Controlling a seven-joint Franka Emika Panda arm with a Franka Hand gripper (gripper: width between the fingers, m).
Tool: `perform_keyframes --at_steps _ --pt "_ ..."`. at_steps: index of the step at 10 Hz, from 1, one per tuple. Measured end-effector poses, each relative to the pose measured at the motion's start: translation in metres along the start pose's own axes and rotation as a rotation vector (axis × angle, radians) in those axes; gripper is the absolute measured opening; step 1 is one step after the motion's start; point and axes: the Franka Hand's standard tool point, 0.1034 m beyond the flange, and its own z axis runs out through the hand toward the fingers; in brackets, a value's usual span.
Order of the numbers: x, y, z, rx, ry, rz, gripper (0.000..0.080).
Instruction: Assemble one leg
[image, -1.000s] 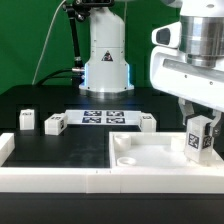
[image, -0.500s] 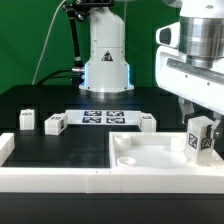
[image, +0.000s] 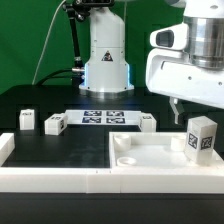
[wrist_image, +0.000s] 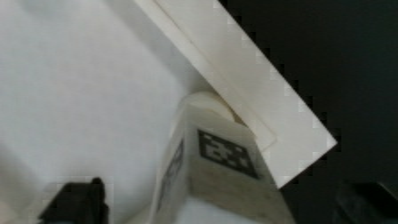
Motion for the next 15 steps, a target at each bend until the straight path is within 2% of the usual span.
perform_keyframes --at_steps 5,8,9,10,11,12,15 --pt "0.0007 0.0027 0.0034 -0.006 -0.003 -0.547 0.0649" --pt "-0.0012 0.001 0.0038 -0.011 -0.003 -0.788 0.0649" --pt "-0.0008 0.0016 0.0038 -0.011 -0.004 -0.861 0.0527" --pt "-0.001 0.0014 0.0039 -0.009 -0.004 -0.847 0.0527" --pt "-0.0009 0.0015 0.0039 -0.009 -0.004 -0.846 0.0387" --pt "0.0002 0.0028 0.004 -0.011 -0.004 -0.845 0.0291" --pt "0.0009 0.0034 0.004 -0.01 -0.003 -0.808 0.0292"
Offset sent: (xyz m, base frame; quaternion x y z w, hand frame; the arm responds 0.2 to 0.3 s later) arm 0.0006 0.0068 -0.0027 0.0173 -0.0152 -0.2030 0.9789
